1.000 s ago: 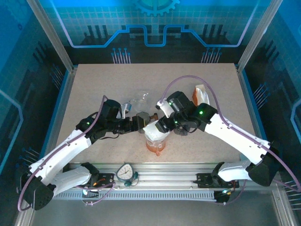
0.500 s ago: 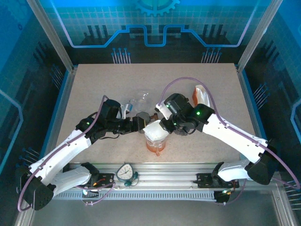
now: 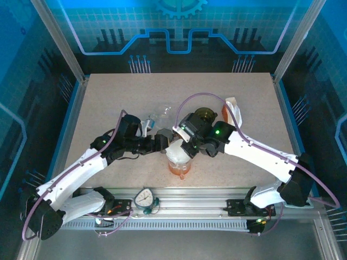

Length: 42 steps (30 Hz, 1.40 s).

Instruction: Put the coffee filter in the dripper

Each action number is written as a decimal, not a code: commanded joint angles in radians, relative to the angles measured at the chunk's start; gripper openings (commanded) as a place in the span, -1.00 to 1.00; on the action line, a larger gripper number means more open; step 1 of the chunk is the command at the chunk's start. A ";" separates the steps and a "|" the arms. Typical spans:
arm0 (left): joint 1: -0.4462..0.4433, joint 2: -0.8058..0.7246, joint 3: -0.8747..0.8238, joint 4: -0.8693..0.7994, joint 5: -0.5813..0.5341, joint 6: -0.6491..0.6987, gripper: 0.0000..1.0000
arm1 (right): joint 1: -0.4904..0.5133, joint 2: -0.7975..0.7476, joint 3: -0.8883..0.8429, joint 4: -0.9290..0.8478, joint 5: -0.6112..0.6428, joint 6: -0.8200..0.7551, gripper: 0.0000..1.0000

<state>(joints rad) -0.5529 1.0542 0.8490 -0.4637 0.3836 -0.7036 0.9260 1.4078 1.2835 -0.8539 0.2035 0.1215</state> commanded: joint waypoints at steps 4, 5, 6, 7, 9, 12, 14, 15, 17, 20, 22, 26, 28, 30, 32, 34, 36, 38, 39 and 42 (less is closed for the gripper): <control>-0.010 0.015 -0.024 0.048 0.056 0.042 0.69 | 0.025 0.011 0.040 -0.028 0.039 -0.009 -0.95; -0.010 0.014 -0.024 0.048 0.057 0.048 0.73 | 0.024 0.011 0.038 -0.027 0.038 -0.009 -0.95; -0.010 0.017 -0.024 0.049 0.053 0.054 0.73 | 0.028 0.011 0.037 -0.025 0.039 -0.008 -0.95; -0.010 0.020 -0.024 0.043 0.048 0.056 0.71 | 0.027 0.013 0.036 -0.025 0.039 -0.006 -0.95; -0.010 0.029 -0.024 0.032 0.034 0.057 0.46 | 0.028 0.014 0.034 -0.024 0.039 -0.004 -0.95; -0.010 0.036 -0.026 0.026 0.025 0.057 0.25 | 0.028 0.014 0.030 -0.021 0.042 -0.002 -0.95; -0.010 0.035 -0.030 0.030 0.026 0.056 0.24 | 0.028 0.014 0.027 -0.019 0.044 0.000 -0.95; -0.010 0.033 -0.031 0.033 0.029 0.056 0.25 | 0.028 0.013 0.025 -0.017 0.043 0.000 -0.95; -0.009 0.031 -0.035 0.038 0.032 0.057 0.29 | 0.028 0.013 0.025 -0.017 0.042 0.001 -0.95; -0.009 0.026 -0.039 0.037 0.026 0.056 0.34 | 0.028 0.012 0.021 -0.015 0.043 0.003 -0.95; -0.010 0.027 -0.040 0.037 0.021 0.055 0.34 | 0.028 0.011 0.020 -0.014 0.043 0.003 -0.95; -0.010 0.028 -0.045 0.041 0.020 0.058 0.41 | 0.028 0.007 0.015 -0.014 0.045 0.004 -0.95; -0.010 0.028 -0.047 0.042 0.016 0.059 0.33 | 0.027 0.005 0.014 -0.012 0.047 0.004 -0.95; -0.010 0.028 -0.049 0.042 0.011 0.058 0.18 | 0.028 0.006 0.012 -0.011 0.047 0.007 -0.94; -0.010 0.025 -0.048 0.040 0.008 0.056 0.05 | 0.028 0.005 0.013 -0.012 0.049 0.008 -0.94; -0.009 0.024 -0.049 0.040 0.008 0.055 -0.02 | 0.028 0.004 0.011 -0.011 0.052 0.009 -0.91; -0.010 0.026 -0.052 0.043 0.010 0.051 -0.04 | 0.028 0.002 0.011 -0.011 0.057 0.010 -0.82; -0.010 0.026 -0.057 0.048 0.013 0.046 -0.04 | 0.028 -0.008 0.011 -0.006 0.067 0.010 -0.52; -0.010 0.025 -0.060 0.051 0.014 0.044 -0.04 | 0.028 -0.017 0.009 -0.002 0.071 0.011 -0.32; -0.009 0.022 -0.064 0.055 0.012 0.040 -0.03 | 0.028 -0.043 0.002 0.001 0.080 0.022 0.07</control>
<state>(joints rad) -0.5587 1.0847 0.7959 -0.4202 0.3969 -0.6552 0.9424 1.4063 1.2942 -0.8524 0.2588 0.1280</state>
